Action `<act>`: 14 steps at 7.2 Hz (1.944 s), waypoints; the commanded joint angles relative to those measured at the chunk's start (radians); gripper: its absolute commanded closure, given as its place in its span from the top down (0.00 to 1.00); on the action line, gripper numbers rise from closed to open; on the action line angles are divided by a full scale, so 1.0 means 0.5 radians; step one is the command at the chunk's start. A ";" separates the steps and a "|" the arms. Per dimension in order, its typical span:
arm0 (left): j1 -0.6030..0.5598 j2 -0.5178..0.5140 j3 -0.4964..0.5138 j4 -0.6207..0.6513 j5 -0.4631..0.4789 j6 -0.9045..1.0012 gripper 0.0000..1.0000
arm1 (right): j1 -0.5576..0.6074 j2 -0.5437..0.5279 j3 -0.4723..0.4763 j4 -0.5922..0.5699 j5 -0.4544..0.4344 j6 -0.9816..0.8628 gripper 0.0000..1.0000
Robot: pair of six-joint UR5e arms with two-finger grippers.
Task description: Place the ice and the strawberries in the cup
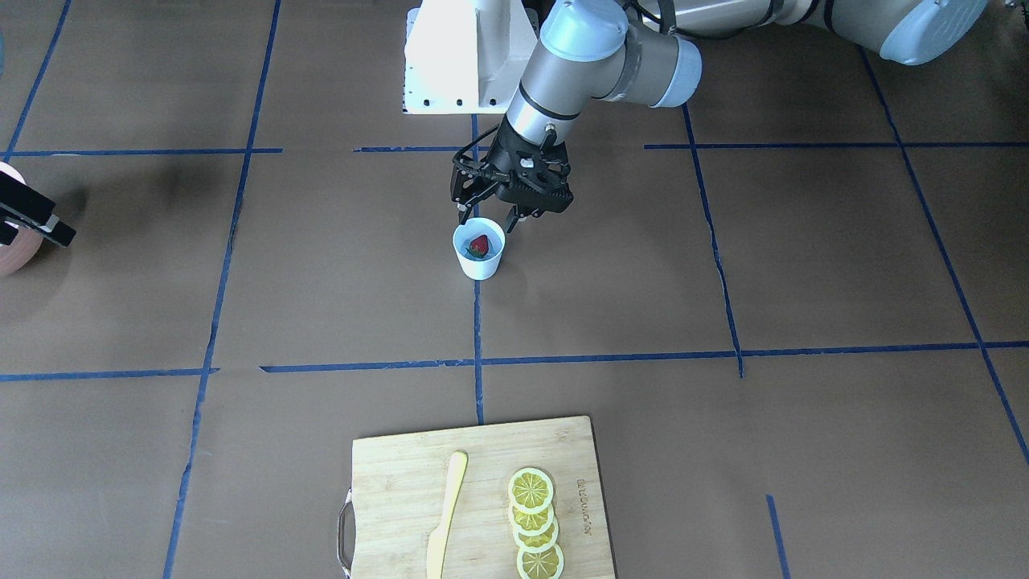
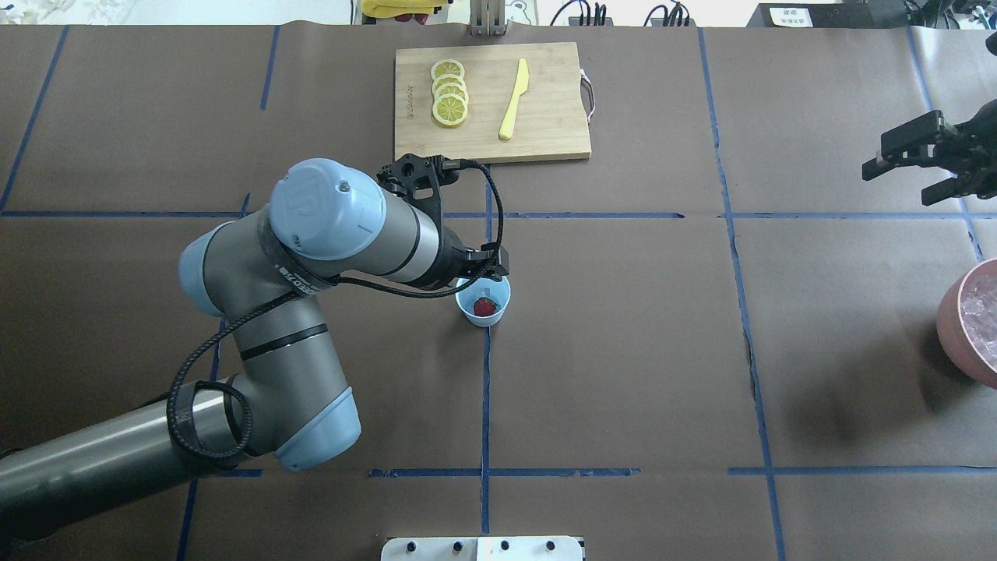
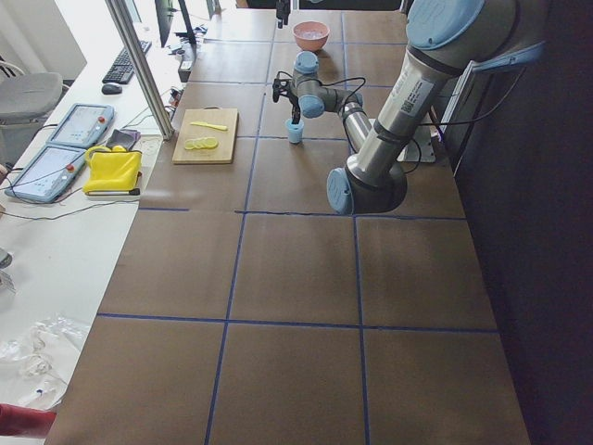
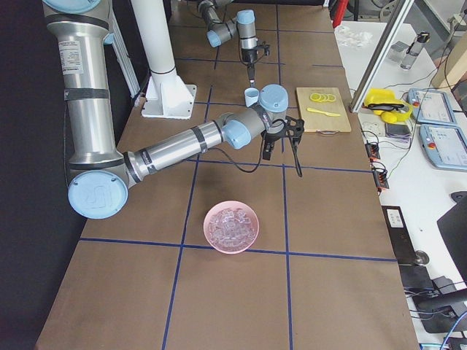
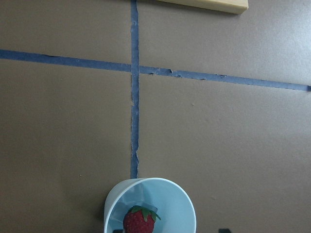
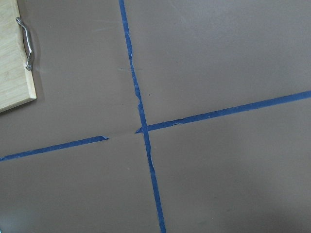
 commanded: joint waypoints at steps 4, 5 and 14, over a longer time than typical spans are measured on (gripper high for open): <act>-1.190 1.036 -0.530 0.464 -0.880 1.808 0.73 | 0.526 -0.013 -0.083 -0.880 -0.250 -1.564 1.00; -1.427 1.187 -0.482 0.618 -0.872 2.470 0.73 | 0.594 -0.012 -0.163 -0.881 -0.258 -1.704 1.00; -2.145 1.207 0.215 1.034 -0.940 3.158 0.99 | 0.613 -0.144 -0.320 -0.881 -0.285 -1.965 1.00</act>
